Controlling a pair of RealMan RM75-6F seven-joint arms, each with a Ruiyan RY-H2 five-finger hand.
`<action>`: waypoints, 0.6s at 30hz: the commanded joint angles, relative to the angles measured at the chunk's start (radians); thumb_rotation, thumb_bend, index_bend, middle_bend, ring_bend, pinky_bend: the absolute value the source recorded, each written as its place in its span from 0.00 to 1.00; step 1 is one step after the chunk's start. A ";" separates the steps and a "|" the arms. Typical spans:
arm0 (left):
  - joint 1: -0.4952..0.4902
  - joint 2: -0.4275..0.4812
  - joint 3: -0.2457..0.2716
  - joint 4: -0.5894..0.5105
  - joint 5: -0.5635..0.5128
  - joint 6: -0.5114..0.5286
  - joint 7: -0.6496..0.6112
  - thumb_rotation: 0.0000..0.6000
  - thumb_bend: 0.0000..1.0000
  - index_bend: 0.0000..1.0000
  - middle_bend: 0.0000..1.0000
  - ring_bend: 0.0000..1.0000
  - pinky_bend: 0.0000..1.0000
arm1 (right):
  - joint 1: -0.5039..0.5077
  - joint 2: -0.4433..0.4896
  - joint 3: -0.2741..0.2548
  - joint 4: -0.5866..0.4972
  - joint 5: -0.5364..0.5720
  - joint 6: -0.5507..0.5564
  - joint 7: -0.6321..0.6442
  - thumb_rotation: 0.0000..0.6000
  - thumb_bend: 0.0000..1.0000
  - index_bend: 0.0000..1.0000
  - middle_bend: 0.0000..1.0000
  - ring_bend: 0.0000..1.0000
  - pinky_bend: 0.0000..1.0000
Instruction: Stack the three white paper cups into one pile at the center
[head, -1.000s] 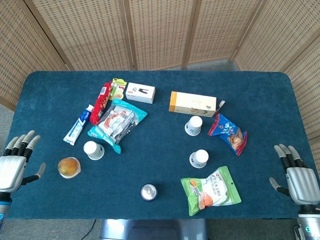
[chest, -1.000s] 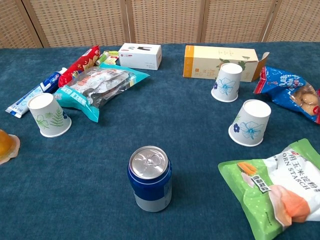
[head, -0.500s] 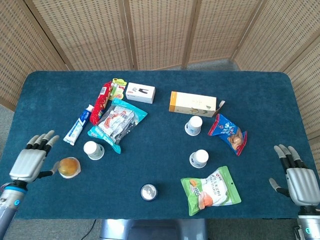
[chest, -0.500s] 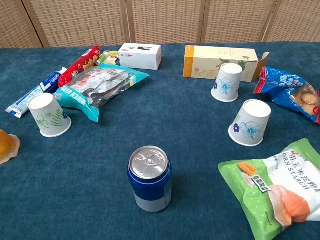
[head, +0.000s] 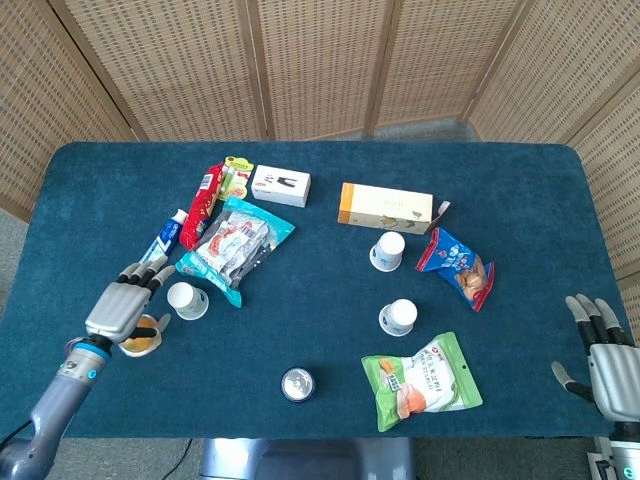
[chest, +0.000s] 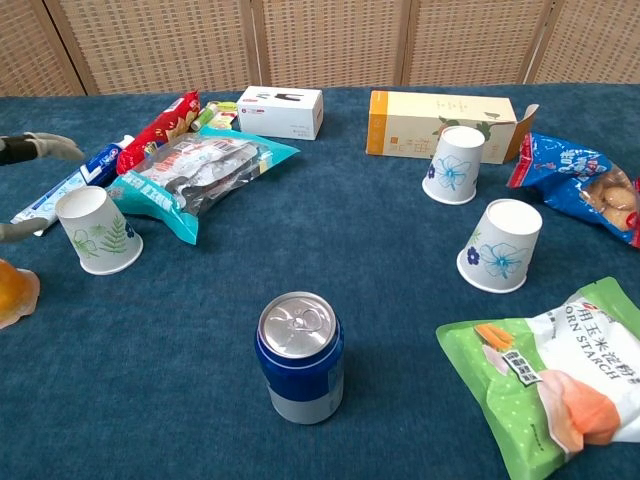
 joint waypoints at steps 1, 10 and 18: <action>-0.016 -0.030 -0.001 0.028 -0.001 -0.010 -0.019 0.71 0.46 0.00 0.00 0.00 0.13 | -0.005 0.004 0.001 -0.002 0.002 0.005 0.001 0.98 0.28 0.00 0.03 0.02 0.36; -0.043 -0.102 0.012 0.095 0.027 -0.016 -0.062 0.79 0.46 0.01 0.00 0.04 0.28 | -0.016 0.011 0.000 -0.008 0.000 0.015 0.010 0.99 0.28 0.00 0.04 0.02 0.36; -0.054 -0.155 0.029 0.132 0.062 0.006 -0.062 1.00 0.46 0.14 0.14 0.23 0.42 | -0.018 0.014 0.002 -0.011 0.001 0.014 0.012 0.98 0.28 0.00 0.04 0.02 0.36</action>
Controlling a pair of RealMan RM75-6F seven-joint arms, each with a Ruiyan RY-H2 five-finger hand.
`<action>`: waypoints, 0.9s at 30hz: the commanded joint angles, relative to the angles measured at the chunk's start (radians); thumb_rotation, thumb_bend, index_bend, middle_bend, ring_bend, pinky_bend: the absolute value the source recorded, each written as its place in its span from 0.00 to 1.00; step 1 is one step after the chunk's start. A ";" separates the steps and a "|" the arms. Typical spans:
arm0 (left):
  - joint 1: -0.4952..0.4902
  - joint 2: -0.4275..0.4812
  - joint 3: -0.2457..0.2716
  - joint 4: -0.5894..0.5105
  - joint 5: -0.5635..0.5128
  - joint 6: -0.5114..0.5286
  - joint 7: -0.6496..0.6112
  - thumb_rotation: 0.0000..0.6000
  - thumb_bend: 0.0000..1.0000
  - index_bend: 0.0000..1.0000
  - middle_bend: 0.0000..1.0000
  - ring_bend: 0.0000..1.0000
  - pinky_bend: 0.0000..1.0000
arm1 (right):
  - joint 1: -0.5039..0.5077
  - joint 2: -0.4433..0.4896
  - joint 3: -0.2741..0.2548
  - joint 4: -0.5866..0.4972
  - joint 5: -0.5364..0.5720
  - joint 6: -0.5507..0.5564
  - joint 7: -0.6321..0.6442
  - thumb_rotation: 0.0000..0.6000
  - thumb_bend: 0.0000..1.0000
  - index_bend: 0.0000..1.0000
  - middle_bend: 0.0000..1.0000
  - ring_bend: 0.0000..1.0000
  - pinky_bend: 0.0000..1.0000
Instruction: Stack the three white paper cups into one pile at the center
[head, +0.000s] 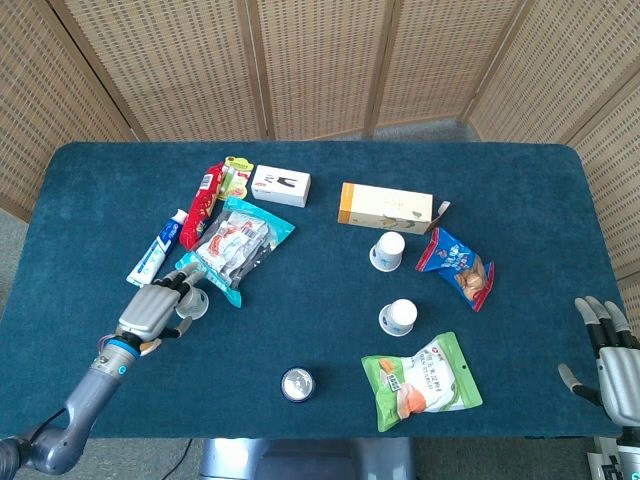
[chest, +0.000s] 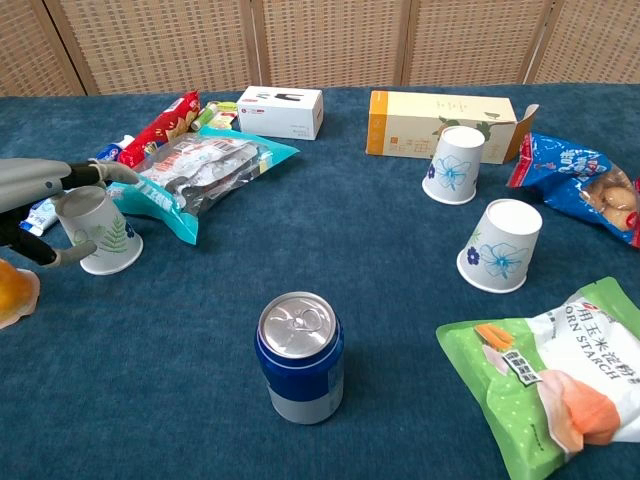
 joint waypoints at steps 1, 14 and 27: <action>-0.002 -0.013 0.004 0.006 0.005 0.014 0.008 1.00 0.46 0.15 0.15 0.24 0.43 | -0.001 -0.002 -0.001 0.002 -0.002 0.001 0.001 0.98 0.28 0.00 0.03 0.02 0.36; -0.002 -0.029 0.006 0.021 0.019 0.052 0.000 1.00 0.46 0.28 0.28 0.35 0.56 | 0.002 -0.002 0.004 0.004 0.003 -0.009 -0.001 0.98 0.28 0.00 0.04 0.02 0.36; -0.020 0.067 -0.021 -0.134 0.077 0.086 -0.077 1.00 0.46 0.28 0.28 0.36 0.56 | 0.005 -0.001 0.007 0.003 0.007 -0.019 -0.001 0.98 0.28 0.00 0.04 0.02 0.36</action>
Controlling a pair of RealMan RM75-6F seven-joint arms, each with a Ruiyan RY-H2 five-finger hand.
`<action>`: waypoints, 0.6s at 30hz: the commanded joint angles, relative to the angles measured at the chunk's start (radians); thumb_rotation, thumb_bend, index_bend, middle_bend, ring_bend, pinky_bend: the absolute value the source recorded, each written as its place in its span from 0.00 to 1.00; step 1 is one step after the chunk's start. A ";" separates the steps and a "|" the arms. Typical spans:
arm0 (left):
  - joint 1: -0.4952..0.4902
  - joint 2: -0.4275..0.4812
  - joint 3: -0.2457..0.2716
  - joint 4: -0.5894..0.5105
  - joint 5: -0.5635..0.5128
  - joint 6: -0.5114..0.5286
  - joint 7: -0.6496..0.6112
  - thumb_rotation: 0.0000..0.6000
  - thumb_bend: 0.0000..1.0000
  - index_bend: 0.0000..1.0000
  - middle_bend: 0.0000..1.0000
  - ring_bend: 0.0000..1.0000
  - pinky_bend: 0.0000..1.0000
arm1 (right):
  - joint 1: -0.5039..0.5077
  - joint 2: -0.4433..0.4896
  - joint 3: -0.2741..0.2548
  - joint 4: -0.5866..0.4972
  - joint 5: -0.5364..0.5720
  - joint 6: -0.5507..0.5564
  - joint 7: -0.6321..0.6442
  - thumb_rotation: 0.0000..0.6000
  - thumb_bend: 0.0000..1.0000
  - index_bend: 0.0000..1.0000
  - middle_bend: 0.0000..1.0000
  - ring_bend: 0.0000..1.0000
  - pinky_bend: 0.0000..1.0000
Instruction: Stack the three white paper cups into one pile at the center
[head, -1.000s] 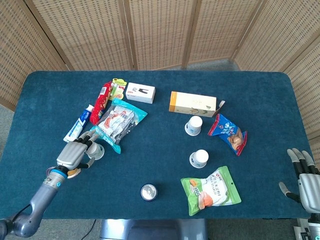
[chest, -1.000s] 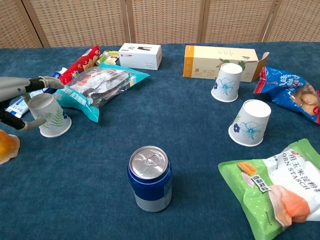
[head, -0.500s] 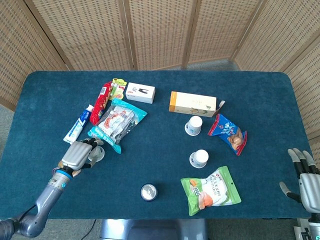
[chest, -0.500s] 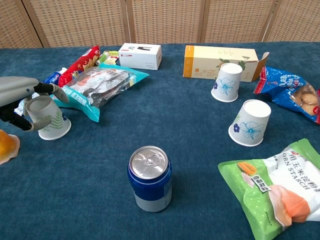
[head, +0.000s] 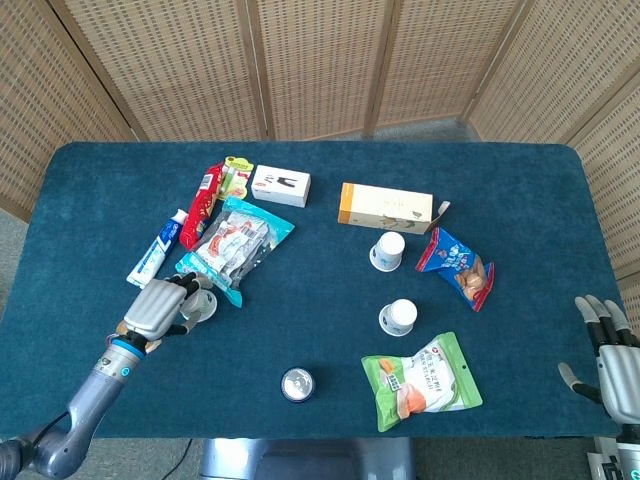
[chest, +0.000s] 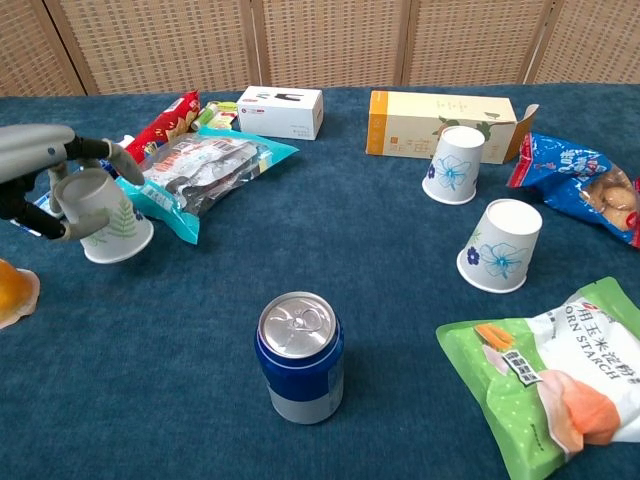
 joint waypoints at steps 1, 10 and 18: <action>-0.015 0.041 -0.019 -0.059 0.022 0.005 -0.029 1.00 0.46 0.28 0.28 0.36 0.56 | 0.000 0.002 -0.001 -0.002 -0.004 0.000 -0.001 0.98 0.28 0.00 0.04 0.02 0.36; -0.095 0.033 -0.071 -0.099 0.005 -0.055 -0.030 1.00 0.46 0.28 0.28 0.36 0.56 | -0.007 0.003 -0.008 -0.011 -0.027 0.016 0.002 0.98 0.28 0.00 0.04 0.02 0.36; -0.199 -0.076 -0.112 -0.033 -0.035 -0.140 -0.010 1.00 0.46 0.28 0.28 0.35 0.56 | -0.022 0.016 -0.018 -0.033 -0.061 0.048 -0.009 0.98 0.28 0.00 0.04 0.02 0.36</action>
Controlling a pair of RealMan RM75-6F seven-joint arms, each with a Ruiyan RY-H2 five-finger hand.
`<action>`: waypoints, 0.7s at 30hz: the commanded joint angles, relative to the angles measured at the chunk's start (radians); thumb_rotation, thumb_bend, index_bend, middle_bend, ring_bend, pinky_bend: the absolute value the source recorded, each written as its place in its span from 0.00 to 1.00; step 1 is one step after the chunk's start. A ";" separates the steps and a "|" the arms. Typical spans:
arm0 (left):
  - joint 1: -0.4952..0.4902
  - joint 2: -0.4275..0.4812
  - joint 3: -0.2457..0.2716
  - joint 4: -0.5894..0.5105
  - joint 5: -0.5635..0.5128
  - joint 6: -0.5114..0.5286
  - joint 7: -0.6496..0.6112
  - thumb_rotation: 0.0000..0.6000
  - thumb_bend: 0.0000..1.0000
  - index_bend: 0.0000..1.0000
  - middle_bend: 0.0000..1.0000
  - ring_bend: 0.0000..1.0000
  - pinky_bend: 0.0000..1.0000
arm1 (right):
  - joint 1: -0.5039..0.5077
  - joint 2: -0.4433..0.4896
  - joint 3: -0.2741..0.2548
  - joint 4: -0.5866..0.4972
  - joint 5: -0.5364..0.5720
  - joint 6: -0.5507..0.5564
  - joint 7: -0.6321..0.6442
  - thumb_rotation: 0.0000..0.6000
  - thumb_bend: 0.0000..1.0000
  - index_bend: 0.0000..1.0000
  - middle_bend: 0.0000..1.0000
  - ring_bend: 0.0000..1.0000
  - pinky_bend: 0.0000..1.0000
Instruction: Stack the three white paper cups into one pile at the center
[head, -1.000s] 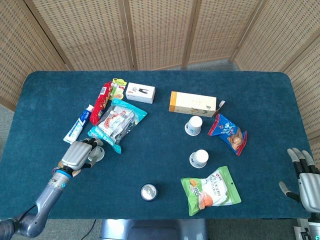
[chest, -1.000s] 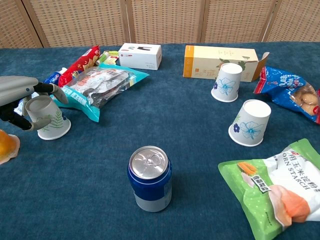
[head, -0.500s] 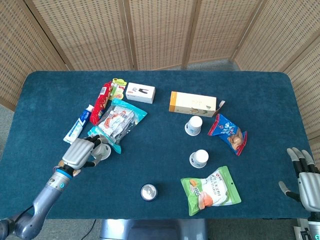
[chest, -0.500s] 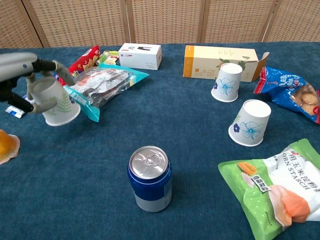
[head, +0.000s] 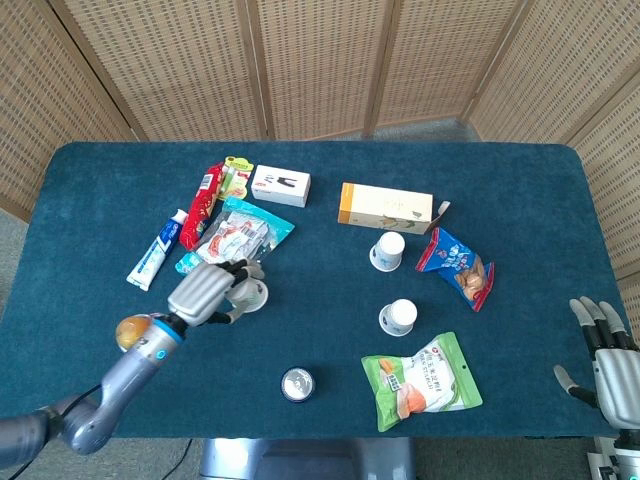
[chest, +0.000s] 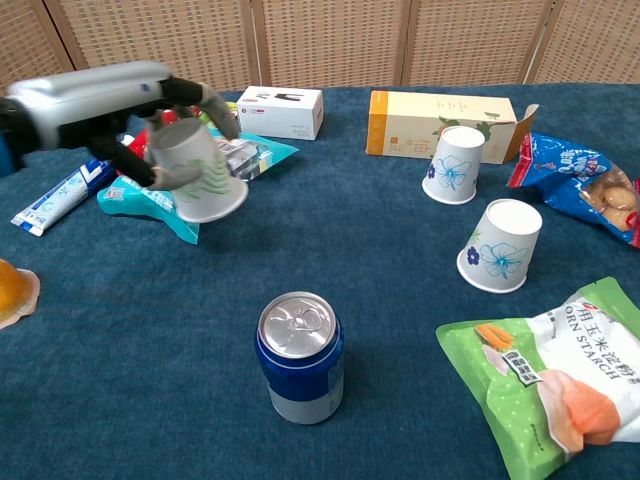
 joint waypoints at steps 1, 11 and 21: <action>-0.046 -0.050 -0.021 0.040 -0.017 -0.035 0.006 1.00 0.46 0.28 0.28 0.35 0.56 | -0.009 0.010 -0.005 -0.014 -0.012 0.016 -0.006 0.98 0.28 0.00 0.04 0.02 0.36; -0.161 -0.190 -0.051 0.178 -0.046 -0.118 -0.023 1.00 0.46 0.28 0.28 0.35 0.55 | -0.037 0.035 -0.013 -0.040 -0.027 0.055 -0.015 0.98 0.28 0.00 0.04 0.02 0.36; -0.257 -0.318 -0.061 0.328 -0.056 -0.181 -0.059 1.00 0.46 0.28 0.28 0.35 0.54 | -0.058 0.045 -0.014 -0.046 -0.028 0.080 -0.012 0.98 0.28 0.00 0.04 0.02 0.36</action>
